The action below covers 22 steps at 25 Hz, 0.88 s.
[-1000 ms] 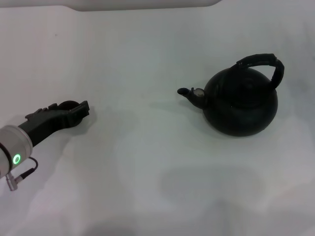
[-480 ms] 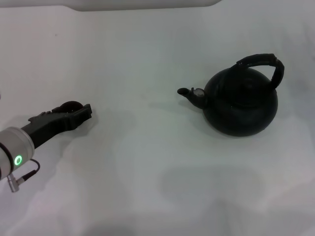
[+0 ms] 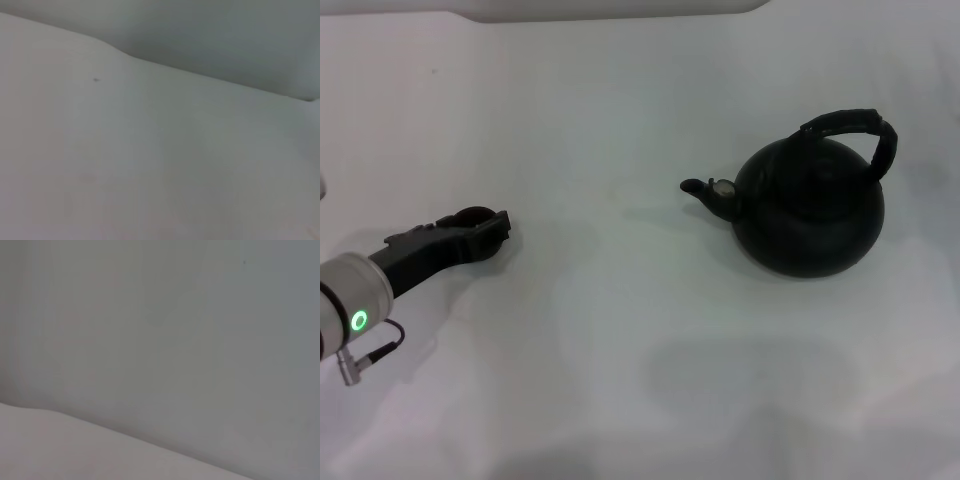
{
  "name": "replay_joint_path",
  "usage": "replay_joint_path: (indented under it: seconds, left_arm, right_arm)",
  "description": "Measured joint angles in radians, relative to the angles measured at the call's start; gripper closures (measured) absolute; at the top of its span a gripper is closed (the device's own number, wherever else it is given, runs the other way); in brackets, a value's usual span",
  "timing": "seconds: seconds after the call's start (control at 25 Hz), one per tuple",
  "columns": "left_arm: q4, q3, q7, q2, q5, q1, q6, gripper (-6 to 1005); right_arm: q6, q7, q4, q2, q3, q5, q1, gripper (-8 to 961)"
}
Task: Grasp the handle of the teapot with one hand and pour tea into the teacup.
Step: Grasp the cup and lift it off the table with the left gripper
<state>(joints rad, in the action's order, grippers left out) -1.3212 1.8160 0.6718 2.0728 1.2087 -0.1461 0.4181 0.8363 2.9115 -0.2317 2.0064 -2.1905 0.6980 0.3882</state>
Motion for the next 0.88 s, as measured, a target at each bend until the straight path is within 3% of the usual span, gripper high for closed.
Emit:
replay_joint_path:
  seconds: [0.44, 0.88]
  left_arm:
    - [0.007, -0.01, 0.0, 0.0, -0.004, 0.014, 0.021, 323]
    - [-0.079, -0.033, 0.068, -0.003, -0.031, 0.017, 0.097, 328]
  right_arm:
    - [0.005, 0.0, 0.0, 0.0, 0.0, 0.0, -0.003, 81]
    - [0.0, 0.001, 0.0, -0.001, 0.0, 0.0, 0.001, 81]
